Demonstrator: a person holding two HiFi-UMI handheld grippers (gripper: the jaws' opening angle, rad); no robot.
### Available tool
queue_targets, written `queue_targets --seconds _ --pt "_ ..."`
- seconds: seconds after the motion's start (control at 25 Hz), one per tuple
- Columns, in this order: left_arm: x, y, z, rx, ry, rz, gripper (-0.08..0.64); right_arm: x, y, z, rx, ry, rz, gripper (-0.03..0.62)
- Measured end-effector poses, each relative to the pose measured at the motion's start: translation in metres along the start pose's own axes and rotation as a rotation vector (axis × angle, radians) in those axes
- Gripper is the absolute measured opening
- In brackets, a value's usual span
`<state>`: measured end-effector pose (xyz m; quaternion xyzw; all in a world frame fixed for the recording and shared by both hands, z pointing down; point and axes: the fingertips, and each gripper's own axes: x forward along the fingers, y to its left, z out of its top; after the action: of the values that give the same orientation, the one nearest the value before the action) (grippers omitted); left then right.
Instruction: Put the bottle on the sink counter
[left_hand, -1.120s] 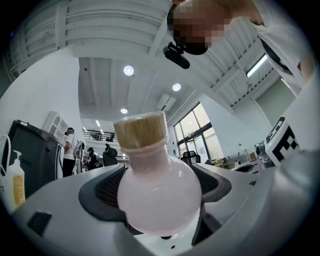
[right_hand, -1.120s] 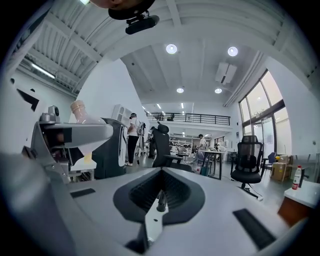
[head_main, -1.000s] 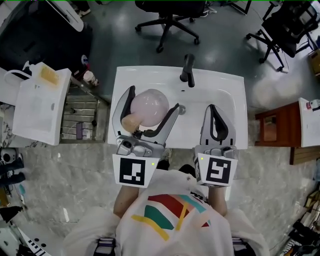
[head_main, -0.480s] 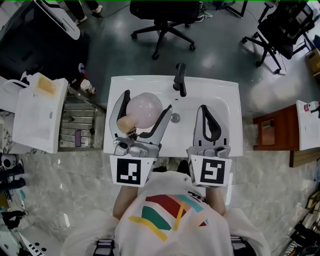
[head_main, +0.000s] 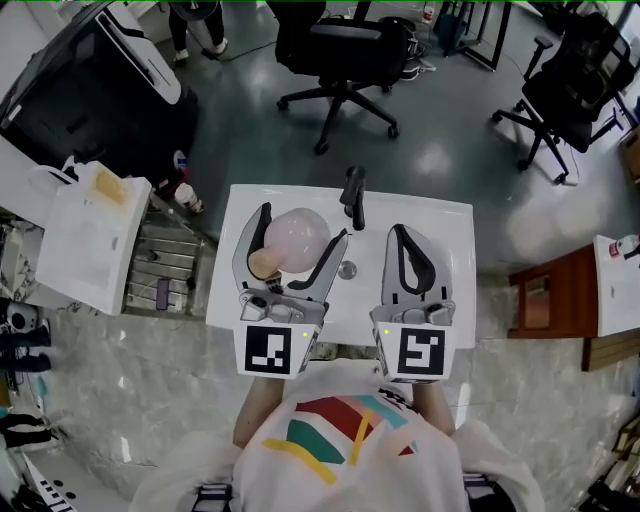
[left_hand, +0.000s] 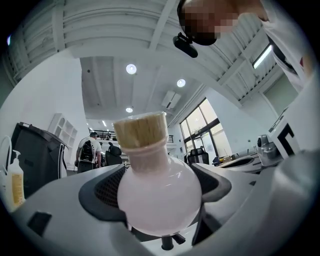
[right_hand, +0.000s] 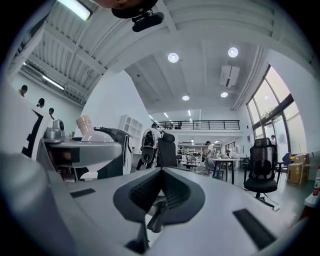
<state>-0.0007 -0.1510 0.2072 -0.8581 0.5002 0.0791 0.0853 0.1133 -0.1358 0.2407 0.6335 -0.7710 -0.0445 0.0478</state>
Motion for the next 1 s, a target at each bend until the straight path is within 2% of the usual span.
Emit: queue_targets --seconds 0.32,0.68,1.0 --pt "0.002 -0.005 -0.003 0.024 0.014 0.02 0.397 -0.003 -0.009 0.003 -0.004 -0.03 0.023 0.012" --pt "-0.001 -0.001 -0.009 0.029 0.027 0.036 0.397 -0.003 -0.006 -0.002 0.004 -0.008 0.02 0.012" --pt "-0.002 0.016 -0.028 -0.021 0.067 0.077 0.397 0.005 0.007 -0.002 -0.017 -0.019 0.047 0.012"
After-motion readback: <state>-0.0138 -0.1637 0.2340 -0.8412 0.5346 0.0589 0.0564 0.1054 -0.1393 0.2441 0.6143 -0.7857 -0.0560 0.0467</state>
